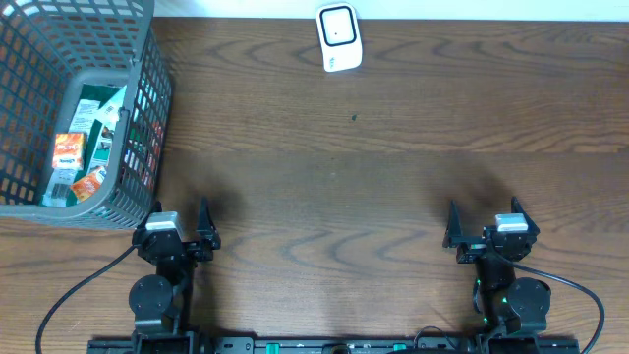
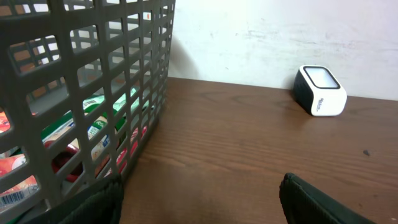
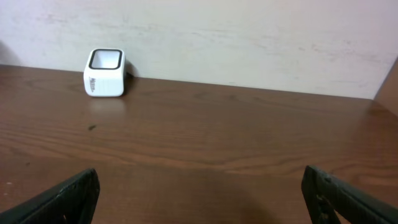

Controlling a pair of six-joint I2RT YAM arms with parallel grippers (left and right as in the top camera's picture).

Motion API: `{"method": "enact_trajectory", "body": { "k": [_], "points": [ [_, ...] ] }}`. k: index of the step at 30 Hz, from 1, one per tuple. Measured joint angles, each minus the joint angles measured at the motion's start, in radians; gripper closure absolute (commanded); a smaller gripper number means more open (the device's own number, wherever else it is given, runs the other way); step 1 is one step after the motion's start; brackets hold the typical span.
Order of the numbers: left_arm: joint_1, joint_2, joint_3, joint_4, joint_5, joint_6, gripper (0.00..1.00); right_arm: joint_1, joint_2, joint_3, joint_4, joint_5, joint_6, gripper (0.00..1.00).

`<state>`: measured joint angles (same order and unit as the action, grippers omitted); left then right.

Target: Scan the item barcode

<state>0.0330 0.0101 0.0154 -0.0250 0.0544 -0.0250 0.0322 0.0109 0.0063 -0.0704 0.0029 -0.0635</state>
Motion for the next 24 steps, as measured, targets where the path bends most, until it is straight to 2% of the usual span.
{"method": "enact_trajectory", "body": {
  "k": [9,15,24],
  "points": [
    [0.000,0.000,0.002,0.003,0.018,-0.031,0.19,0.000,0.000,0.000,0.000,0.000,0.000,0.01],
    [0.003,0.000,0.038,0.011,0.199,-0.056,0.19,0.000,0.000,0.000,0.000,0.000,0.000,0.01],
    [0.003,0.005,0.266,-0.167,0.331,-0.127,0.20,0.000,0.000,0.000,0.000,0.000,0.000,0.01]
  ]
}}
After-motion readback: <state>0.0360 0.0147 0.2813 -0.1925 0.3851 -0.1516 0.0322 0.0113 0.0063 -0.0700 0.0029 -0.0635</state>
